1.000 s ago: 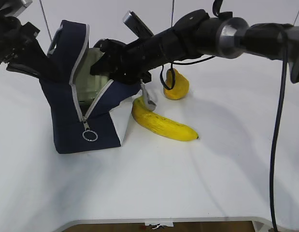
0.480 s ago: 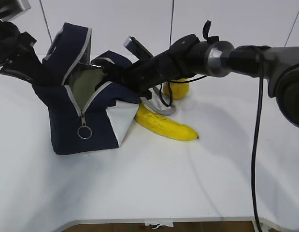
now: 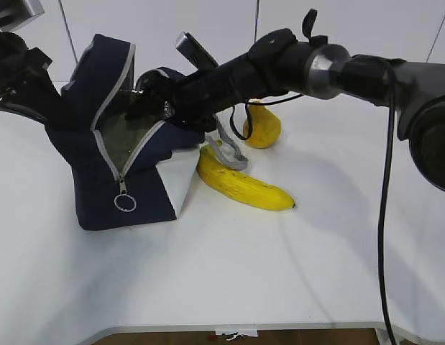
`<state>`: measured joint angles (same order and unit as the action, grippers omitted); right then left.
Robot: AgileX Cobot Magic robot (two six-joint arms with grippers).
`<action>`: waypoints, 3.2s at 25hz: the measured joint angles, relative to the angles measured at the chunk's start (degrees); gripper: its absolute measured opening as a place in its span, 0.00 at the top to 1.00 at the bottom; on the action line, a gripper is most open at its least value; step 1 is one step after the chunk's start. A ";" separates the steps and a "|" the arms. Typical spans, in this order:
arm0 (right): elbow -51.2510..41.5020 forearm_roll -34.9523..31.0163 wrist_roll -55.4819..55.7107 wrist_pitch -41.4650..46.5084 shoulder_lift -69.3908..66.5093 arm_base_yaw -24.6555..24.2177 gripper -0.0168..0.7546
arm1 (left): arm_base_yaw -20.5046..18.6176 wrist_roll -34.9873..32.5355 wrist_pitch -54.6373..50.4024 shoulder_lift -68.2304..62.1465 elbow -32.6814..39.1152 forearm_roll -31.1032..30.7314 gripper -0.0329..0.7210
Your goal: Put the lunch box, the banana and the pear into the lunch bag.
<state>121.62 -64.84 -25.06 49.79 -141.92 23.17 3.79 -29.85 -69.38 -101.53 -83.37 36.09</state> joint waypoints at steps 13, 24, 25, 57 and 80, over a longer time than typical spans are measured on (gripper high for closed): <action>25.56 30.72 18.96 20.46 0.00 0.00 0.22 | 0.00 0.00 0.00 0.00 0.00 -0.10 0.96; 27.40 35.15 22.39 21.88 5.54 -0.10 0.24 | 0.00 0.00 0.00 0.00 0.00 -1.87 0.96; 25.94 36.01 22.38 21.88 6.98 -0.10 0.24 | 0.00 0.00 0.00 0.00 0.00 -1.87 0.96; -14.24 54.90 4.75 19.64 20.34 1.27 0.25 | 0.00 -0.07 0.00 0.00 0.00 -3.10 0.96; -14.24 55.66 3.43 11.91 11.06 1.48 0.25 | 0.00 -0.07 0.00 0.00 0.00 -3.20 0.96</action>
<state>107.38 -9.19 -21.63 61.70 -130.86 24.65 3.79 -29.92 -69.38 -101.53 -83.37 32.89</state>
